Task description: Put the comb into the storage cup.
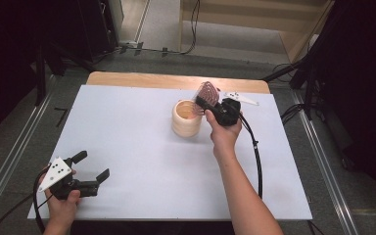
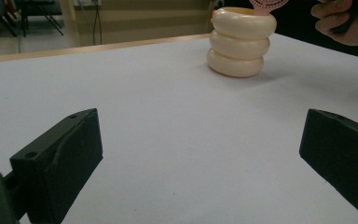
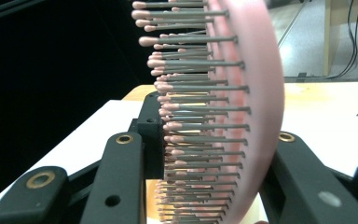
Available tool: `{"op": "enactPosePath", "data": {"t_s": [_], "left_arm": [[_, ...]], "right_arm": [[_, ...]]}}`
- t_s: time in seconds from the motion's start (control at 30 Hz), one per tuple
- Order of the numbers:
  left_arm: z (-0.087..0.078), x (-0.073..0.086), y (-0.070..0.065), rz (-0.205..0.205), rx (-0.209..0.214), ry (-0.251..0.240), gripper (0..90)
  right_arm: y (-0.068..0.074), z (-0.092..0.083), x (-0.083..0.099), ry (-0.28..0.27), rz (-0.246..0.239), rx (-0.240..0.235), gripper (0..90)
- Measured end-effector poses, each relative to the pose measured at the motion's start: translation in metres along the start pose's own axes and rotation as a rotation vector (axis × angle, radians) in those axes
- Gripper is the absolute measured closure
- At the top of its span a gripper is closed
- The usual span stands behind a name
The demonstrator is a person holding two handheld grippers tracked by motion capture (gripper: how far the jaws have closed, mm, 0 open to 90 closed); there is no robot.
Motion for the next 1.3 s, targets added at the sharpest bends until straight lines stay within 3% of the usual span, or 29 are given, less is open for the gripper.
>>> {"op": "enactPosePath", "data": {"t_s": [0.3, 0.47, 0.57, 0.83, 1.0, 1.07, 1.13, 1.2, 1.3], "left_arm": [[0.000, 0.000, 0.000, 0.000, 0.000, 0.000, 0.0], [0.000, 0.000, 0.000, 0.001, -0.001, 0.000, 0.0], [0.000, 0.000, 0.000, 0.000, -0.001, -0.001, 0.0], [0.000, 0.000, 0.000, -0.001, -0.001, -0.001, 0.0], [0.000, 0.000, 0.000, -0.001, -0.001, -0.001, 0.0], [0.000, 0.000, 0.000, -0.001, 0.000, -0.001, 0.0], [0.000, 0.000, 0.000, -0.003, 0.000, -0.002, 0.0], [0.000, 0.000, 0.000, -0.003, 0.000, -0.002, 0.0], [0.000, 0.000, 0.000, -0.003, -0.001, -0.003, 0.0]], "right_arm": [[-0.002, 0.000, 0.001, 0.010, 0.008, 0.014, 59.5], [-0.005, -0.004, 0.001, 0.026, 0.018, 0.019, 46.1], [-0.006, -0.008, -0.001, 0.031, 0.000, 0.042, 35.4], [-0.002, -0.017, -0.004, 0.060, -0.079, 0.039, 13.7], [0.002, -0.023, -0.003, 0.070, -0.131, 0.065, 7.6], [0.003, -0.025, -0.003, 0.075, -0.137, 0.052, 0.0], [0.004, -0.029, -0.003, 0.072, -0.152, 0.034, 0.0], [0.005, -0.032, -0.002, 0.073, -0.167, 0.060, 0.0], [0.006, -0.037, -0.001, 0.073, -0.183, 0.059, 0.0]]}}
Point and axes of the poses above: each handheld gripper's, and its own axes: z roughly forward along the jaws, x roughly out of its underside, y roughly to its left, the point moved 2 cm from there along z, roughly forward along the jaws
